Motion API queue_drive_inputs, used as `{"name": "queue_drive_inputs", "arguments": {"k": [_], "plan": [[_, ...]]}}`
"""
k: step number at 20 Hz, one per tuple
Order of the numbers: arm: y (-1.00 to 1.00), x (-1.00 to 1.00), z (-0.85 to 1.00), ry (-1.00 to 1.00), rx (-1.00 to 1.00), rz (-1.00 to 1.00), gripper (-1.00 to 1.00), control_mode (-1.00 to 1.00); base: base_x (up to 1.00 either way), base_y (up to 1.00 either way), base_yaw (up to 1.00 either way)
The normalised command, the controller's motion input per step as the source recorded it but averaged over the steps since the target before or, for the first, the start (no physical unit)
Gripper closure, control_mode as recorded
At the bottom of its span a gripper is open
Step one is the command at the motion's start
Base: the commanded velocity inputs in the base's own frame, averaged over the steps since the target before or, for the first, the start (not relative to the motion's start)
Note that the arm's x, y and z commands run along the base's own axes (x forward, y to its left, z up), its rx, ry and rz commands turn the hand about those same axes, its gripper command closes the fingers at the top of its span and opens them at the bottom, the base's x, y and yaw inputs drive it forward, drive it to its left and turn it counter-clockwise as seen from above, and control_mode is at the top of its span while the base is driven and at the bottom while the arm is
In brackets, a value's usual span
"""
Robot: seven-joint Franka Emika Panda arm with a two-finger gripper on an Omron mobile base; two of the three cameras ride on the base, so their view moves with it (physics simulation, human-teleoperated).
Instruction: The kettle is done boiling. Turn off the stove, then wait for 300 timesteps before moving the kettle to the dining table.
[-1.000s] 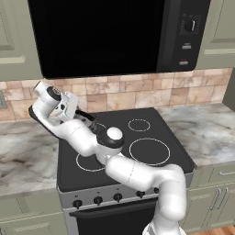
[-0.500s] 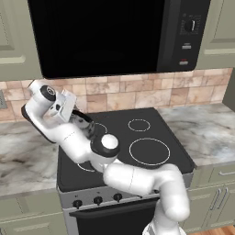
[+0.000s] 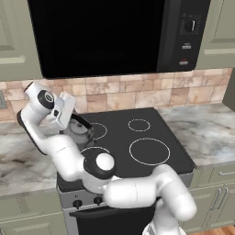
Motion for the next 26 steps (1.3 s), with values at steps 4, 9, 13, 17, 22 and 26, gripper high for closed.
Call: {"name": "queue_drive_inputs", "arguments": {"k": [4, 9, 13, 17, 22, 26], "plan": [[-0.03, -0.49, 0.00, -0.16, 0.04, 0.04, 1.00, -1.00, 0.00, 0.00, 0.00], [-0.02, -0.46, 0.00, -0.12, 0.02, 0.06, 1.00, -1.00, 0.00, 0.00, 0.00], [0.00, -0.36, 0.09, -0.08, 0.01, 0.06, 1.00, -1.00, 0.00, 0.00, 0.00], [0.00, -0.32, 0.24, -0.08, 0.01, 0.05, 1.00, -1.00, 0.00, 0.00, 0.00], [-0.01, -0.39, 0.33, -0.06, 0.00, 0.02, 1.00, -1.00, 0.00, 0.00, 0.00], [-0.03, -0.43, 0.33, -0.03, 0.00, 0.00, 1.00, -1.00, 0.00, 0.00, 0.00]]}}
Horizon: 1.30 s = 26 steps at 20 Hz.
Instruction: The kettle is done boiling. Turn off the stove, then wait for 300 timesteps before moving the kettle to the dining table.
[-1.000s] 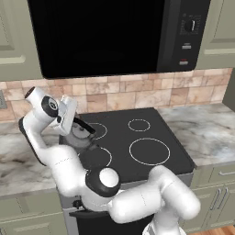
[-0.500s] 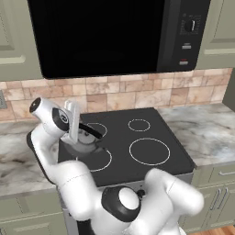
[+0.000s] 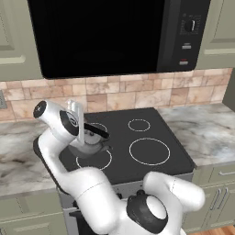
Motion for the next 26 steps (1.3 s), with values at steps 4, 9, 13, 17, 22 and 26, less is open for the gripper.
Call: {"name": "queue_drive_inputs", "arguments": {"k": [4, 9, 13, 17, 22, 26], "plan": [[-0.03, -0.42, 0.27, 0.00, 0.00, 0.00, 1.00, -1.00, 0.00, 0.00, 0.00], [0.00, -0.41, 0.24, 0.00, 0.00, 0.00, 1.00, -1.00, 0.00, 0.00, 0.00], [0.00, -0.34, 0.11, 0.00, -0.01, 0.00, 1.00, -1.00, 0.00, 0.00, 0.00], [0.00, -0.15, 0.00, 0.00, -0.07, 0.00, 1.00, -1.00, 0.00, 0.00, 0.00], [0.00, -0.04, 0.00, 0.00, -0.06, 0.02, 1.00, -1.00, 0.00, 0.00, 0.00], [0.00, 0.00, 0.00, 0.00, -0.05, 0.04, 1.00, -1.00, 0.00, 0.00, 0.00]]}}
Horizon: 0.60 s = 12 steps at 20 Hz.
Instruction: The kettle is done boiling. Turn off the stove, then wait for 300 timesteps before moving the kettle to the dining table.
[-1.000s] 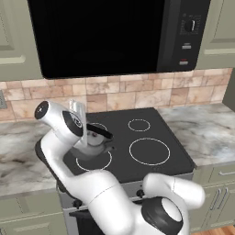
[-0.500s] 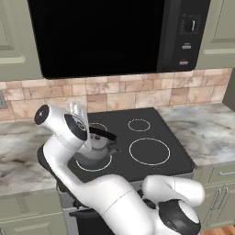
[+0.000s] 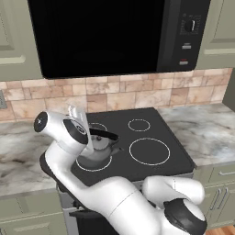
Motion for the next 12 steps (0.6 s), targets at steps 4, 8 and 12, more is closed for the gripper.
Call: {"name": "queue_drive_inputs", "arguments": {"k": [4, 8, 12], "plan": [[0.00, 0.00, 0.00, 0.00, -0.04, 0.05, 1.00, -1.00, 0.00, 0.00, 0.00], [0.09, 0.00, 0.00, 0.00, -0.04, 0.05, 1.00, -1.00, 0.00, 0.00, 0.00], [0.00, 0.00, 0.00, 0.00, 0.00, 0.00, 1.00, -1.00, 0.00, 0.00, 0.00]]}}
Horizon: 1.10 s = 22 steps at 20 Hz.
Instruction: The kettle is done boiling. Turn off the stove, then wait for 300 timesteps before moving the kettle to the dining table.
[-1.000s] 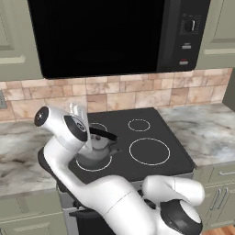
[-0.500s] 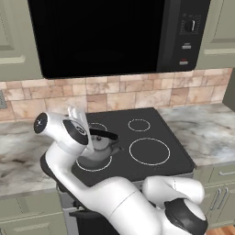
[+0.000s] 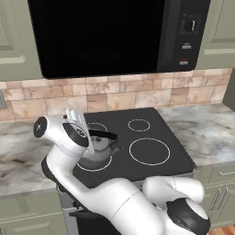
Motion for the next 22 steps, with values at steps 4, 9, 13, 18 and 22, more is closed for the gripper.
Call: {"name": "queue_drive_inputs", "arguments": {"k": [4, 9, 13, 18, 22], "plan": [[0.00, 0.00, 0.00, 0.00, 0.00, 0.00, 1.00, -1.00, 0.00, 0.00, 0.00], [0.00, 0.00, 0.00, 0.00, 0.00, 0.00, 1.00, 1.00, -0.26, -0.06, -0.10], [0.00, 0.00, 0.00, 0.00, 0.00, 0.00, 1.00, 1.00, -0.33, -0.04, -0.25], [0.00, 0.00, 0.00, 0.00, 0.00, 0.00, 1.00, 1.00, -0.27, 0.00, -0.32], [0.00, 0.00, 0.00, 0.00, 0.00, 0.00, 1.00, 1.00, -0.25, 0.00, -0.40]]}}
